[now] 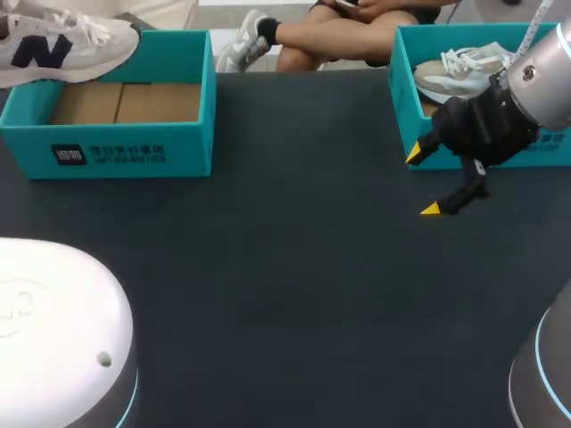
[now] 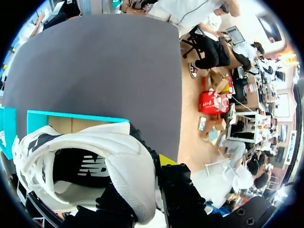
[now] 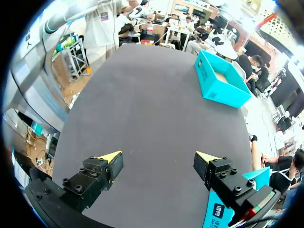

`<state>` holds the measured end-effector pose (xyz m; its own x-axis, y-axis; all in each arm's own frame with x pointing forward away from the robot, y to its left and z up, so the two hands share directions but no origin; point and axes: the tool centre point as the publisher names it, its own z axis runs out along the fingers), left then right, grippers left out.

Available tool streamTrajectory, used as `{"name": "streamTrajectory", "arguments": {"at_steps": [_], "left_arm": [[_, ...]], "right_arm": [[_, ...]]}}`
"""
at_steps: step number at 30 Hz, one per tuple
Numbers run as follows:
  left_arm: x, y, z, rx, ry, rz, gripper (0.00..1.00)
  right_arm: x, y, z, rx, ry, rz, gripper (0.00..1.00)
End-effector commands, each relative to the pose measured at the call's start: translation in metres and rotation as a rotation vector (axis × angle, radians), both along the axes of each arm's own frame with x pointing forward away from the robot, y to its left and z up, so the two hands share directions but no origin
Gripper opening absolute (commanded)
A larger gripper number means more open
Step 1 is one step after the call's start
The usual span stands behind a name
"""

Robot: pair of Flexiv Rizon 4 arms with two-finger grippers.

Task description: Take the shoe out of the shoebox, open the shoe tongue, remove and reinsert the insole, then place the shoe into the shoebox

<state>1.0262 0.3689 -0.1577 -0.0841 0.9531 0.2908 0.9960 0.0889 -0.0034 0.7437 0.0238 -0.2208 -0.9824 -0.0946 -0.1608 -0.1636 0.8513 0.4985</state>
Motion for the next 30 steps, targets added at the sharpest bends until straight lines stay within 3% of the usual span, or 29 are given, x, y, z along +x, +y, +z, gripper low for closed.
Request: {"name": "streamTrajectory", "arguments": {"at_steps": [1,30], "left_arm": [[-0.0048,-0.0001,0.0026,0.012,-0.030,0.017,0.00],[-0.0048,-0.0001,0.0026,0.012,-0.030,0.017,0.00]], "right_arm": [[-0.0004,0.0010,-0.0010,-0.003,-0.002,-0.002,1.00],[-0.0004,0.0010,-0.0010,-0.003,-0.002,-0.002,1.00]]}}
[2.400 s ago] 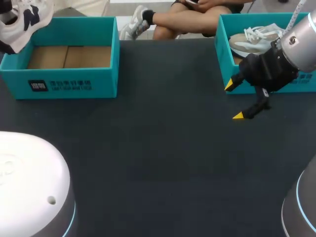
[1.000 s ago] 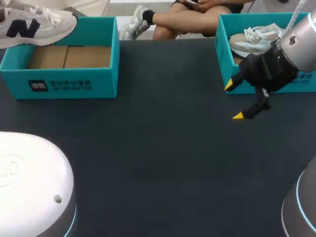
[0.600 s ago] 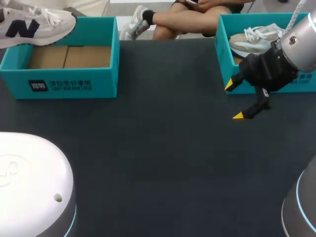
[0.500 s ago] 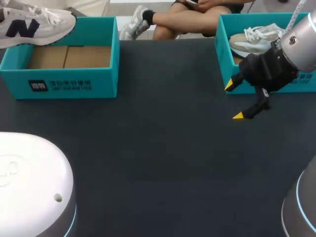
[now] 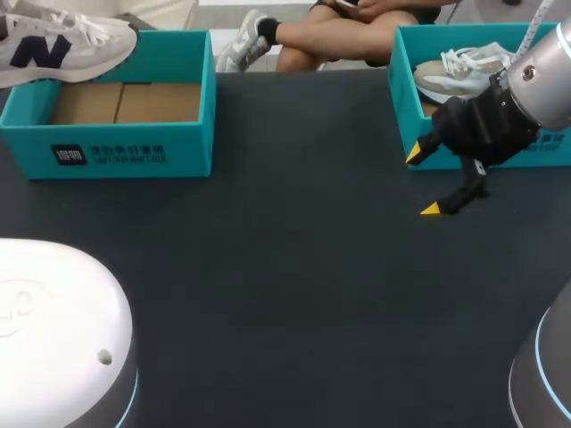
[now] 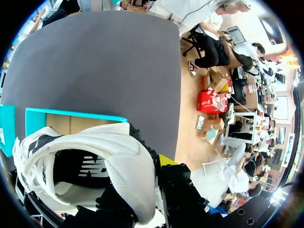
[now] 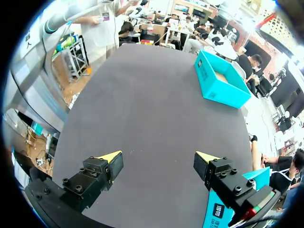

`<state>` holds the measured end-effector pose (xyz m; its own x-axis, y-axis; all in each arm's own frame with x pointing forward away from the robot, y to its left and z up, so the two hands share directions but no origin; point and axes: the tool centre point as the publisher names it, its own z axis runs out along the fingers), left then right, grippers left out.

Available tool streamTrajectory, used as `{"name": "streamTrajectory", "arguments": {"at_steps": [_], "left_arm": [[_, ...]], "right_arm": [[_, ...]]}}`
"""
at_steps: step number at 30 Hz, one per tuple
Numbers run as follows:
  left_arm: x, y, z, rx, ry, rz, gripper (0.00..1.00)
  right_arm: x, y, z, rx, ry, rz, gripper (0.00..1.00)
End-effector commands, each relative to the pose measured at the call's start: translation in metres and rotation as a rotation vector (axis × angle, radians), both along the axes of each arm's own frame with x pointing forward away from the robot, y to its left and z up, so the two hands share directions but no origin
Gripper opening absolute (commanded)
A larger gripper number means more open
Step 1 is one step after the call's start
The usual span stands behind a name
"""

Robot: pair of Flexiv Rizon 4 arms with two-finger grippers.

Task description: Take the shoe out of the shoebox, open the shoe tongue, remove and reinsert the insole, then place the shoe into the shoebox

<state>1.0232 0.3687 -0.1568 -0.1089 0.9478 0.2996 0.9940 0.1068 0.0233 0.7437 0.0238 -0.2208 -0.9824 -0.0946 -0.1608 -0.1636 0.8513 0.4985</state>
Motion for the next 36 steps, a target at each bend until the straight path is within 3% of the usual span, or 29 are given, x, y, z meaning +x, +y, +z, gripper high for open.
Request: {"name": "streamTrajectory", "arguments": {"at_steps": [1,7,13,25,36], "left_arm": [[-0.002,0.000,0.002,0.000,-0.004,-0.002,0.00],[-0.004,-0.036,-0.015,0.009,-0.026,-0.172,0.00],[0.009,-0.055,-0.032,0.023,-0.014,-0.217,0.00],[0.036,-0.048,-0.057,-0.010,0.012,-0.204,0.00],[0.052,-0.048,-0.098,0.001,0.031,-0.228,0.00]], "right_arm": [[0.000,0.001,-0.001,-0.003,-0.002,-0.002,1.00],[0.000,0.001,-0.001,-0.003,-0.002,-0.002,1.00],[0.000,0.001,-0.001,-0.003,-0.002,-0.002,1.00],[0.000,0.001,-0.001,-0.003,-0.002,-0.002,1.00],[0.000,0.001,-0.001,-0.003,-0.002,-0.002,1.00]]}}
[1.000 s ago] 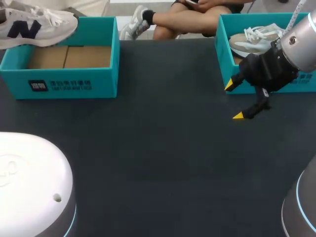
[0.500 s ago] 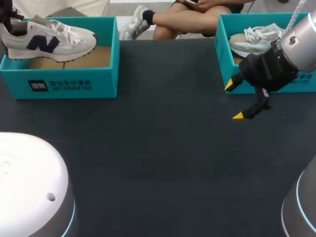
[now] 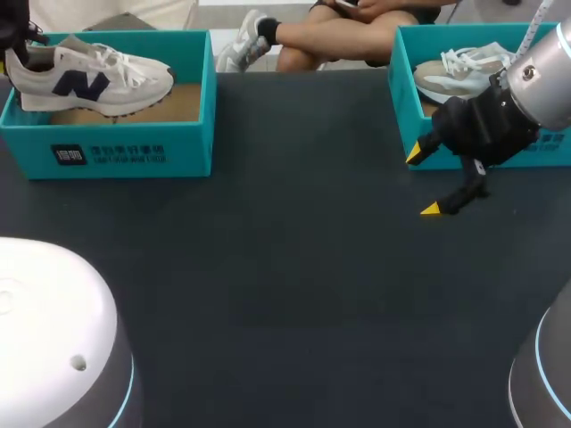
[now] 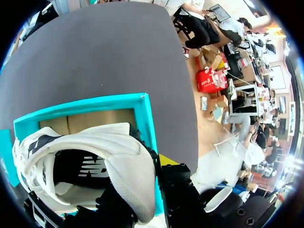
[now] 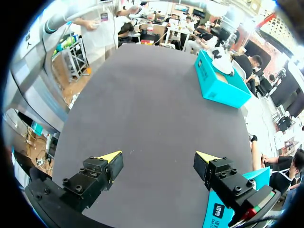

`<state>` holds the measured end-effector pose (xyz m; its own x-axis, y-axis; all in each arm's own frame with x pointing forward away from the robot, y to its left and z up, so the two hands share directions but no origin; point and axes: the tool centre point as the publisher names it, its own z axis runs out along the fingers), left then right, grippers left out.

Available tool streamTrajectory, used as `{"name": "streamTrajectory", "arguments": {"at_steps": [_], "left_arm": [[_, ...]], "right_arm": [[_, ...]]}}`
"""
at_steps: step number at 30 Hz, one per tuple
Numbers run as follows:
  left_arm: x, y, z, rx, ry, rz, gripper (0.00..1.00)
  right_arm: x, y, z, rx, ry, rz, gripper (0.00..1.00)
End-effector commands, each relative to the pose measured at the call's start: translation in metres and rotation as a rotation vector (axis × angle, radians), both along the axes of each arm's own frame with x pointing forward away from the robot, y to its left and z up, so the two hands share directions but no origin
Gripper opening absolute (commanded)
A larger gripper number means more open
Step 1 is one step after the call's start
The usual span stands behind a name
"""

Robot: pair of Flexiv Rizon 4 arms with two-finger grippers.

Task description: Take the shoe out of the shoebox, open the shoe tongue, remove and reinsert the insole, then place the shoe into the shoebox

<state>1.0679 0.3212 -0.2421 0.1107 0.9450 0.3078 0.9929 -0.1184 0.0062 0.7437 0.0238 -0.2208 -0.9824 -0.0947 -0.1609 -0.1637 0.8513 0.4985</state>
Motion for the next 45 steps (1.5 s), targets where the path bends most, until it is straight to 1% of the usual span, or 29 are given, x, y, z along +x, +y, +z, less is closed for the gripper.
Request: {"name": "streamTrajectory", "arguments": {"at_steps": [1,9,11,22,25,35,44,45], "left_arm": [[0.007,-0.001,-0.016,-0.006,0.017,-0.001,0.00],[-0.001,-0.010,-0.036,-0.011,0.026,-0.021,0.00],[-0.004,-0.014,-0.041,0.014,0.020,-0.033,0.00],[-0.016,-0.028,-0.068,-0.010,0.060,-0.014,0.00],[-0.020,-0.031,-0.077,0.000,0.069,-0.020,0.00],[-0.025,-0.025,-0.104,0.007,0.111,-0.019,0.00],[-0.023,-0.018,-0.125,0.014,0.123,-0.007,0.00],[-0.022,-0.018,-0.126,0.015,0.124,-0.008,0.13]], "right_arm": [[0.000,0.001,-0.001,-0.003,-0.002,-0.002,1.00],[0.000,0.001,-0.001,-0.003,-0.002,-0.002,1.00],[0.000,0.001,-0.001,-0.003,-0.002,-0.002,1.00],[0.000,0.001,-0.001,-0.003,-0.002,-0.002,1.00],[0.000,0.001,-0.001,-0.003,-0.002,-0.002,1.00],[0.000,0.001,-0.001,-0.003,-0.002,-0.002,1.00],[0.000,0.001,-0.001,-0.003,-0.002,-0.002,1.00],[0.000,0.001,-0.001,-0.003,-0.002,-0.002,1.00]]}}
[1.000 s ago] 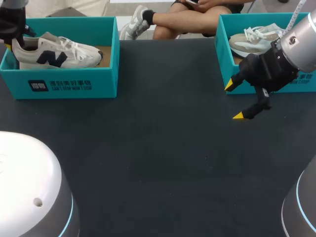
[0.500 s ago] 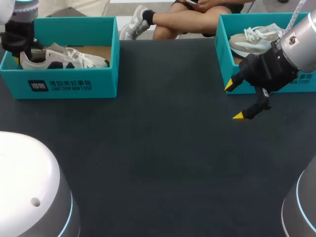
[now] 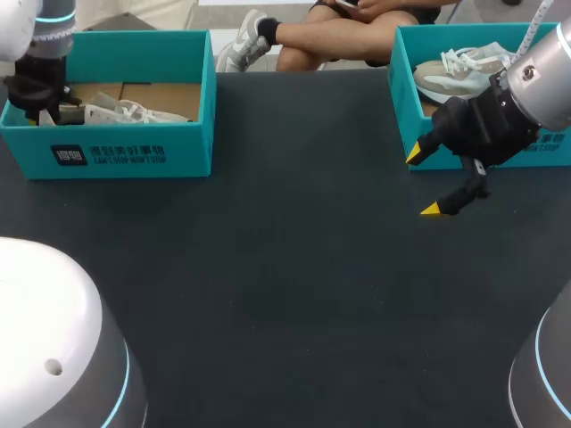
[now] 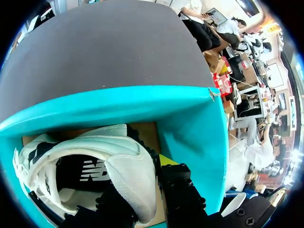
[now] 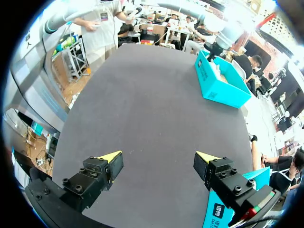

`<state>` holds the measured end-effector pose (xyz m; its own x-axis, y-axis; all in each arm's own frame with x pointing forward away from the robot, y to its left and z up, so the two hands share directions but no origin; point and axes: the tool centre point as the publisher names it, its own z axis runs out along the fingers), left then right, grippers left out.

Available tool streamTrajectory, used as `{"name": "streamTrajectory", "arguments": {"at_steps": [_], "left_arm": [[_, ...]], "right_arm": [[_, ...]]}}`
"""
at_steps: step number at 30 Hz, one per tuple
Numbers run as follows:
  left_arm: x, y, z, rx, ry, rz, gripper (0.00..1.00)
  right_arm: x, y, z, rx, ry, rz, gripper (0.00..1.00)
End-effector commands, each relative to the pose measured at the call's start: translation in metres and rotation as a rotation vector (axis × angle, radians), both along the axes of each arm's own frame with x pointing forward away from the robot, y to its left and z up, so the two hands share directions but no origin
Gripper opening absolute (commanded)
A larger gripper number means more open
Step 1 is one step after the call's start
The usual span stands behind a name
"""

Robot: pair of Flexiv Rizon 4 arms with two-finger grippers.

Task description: Take the shoe out of the shoebox, open the shoe tongue, remove and reinsert the insole, then place the shoe into the shoebox

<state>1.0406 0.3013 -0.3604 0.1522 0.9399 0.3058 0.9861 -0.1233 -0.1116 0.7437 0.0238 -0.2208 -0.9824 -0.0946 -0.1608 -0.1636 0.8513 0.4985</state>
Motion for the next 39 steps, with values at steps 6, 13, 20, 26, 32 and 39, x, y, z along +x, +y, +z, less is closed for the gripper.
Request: {"name": "streamTrajectory", "arguments": {"at_steps": [6,13,20,26,32,39], "left_arm": [[0.004,0.004,-0.010,-0.004,0.014,-0.011,0.57],[0.002,0.003,0.002,-0.024,-0.002,-0.024,0.63],[0.007,-0.007,0.027,-0.100,-0.033,-0.034,0.59],[0.013,-0.012,0.054,-0.162,-0.056,-0.019,0.60],[0.010,-0.014,0.090,-0.195,-0.113,0.002,0.69],[-0.012,-0.026,0.132,-0.215,-0.124,0.038,0.82]], "right_arm": [[0.000,0.001,-0.001,-0.003,-0.002,-0.002,1.00],[0.000,0.001,-0.001,-0.003,-0.002,-0.002,1.00],[0.000,0.001,-0.001,-0.003,-0.002,-0.002,1.00],[0.000,0.001,-0.001,-0.003,-0.002,-0.002,1.00],[0.000,0.001,-0.001,-0.003,-0.002,-0.002,1.00],[0.052,0.005,0.009,0.022,0.000,-0.139,1.00]]}}
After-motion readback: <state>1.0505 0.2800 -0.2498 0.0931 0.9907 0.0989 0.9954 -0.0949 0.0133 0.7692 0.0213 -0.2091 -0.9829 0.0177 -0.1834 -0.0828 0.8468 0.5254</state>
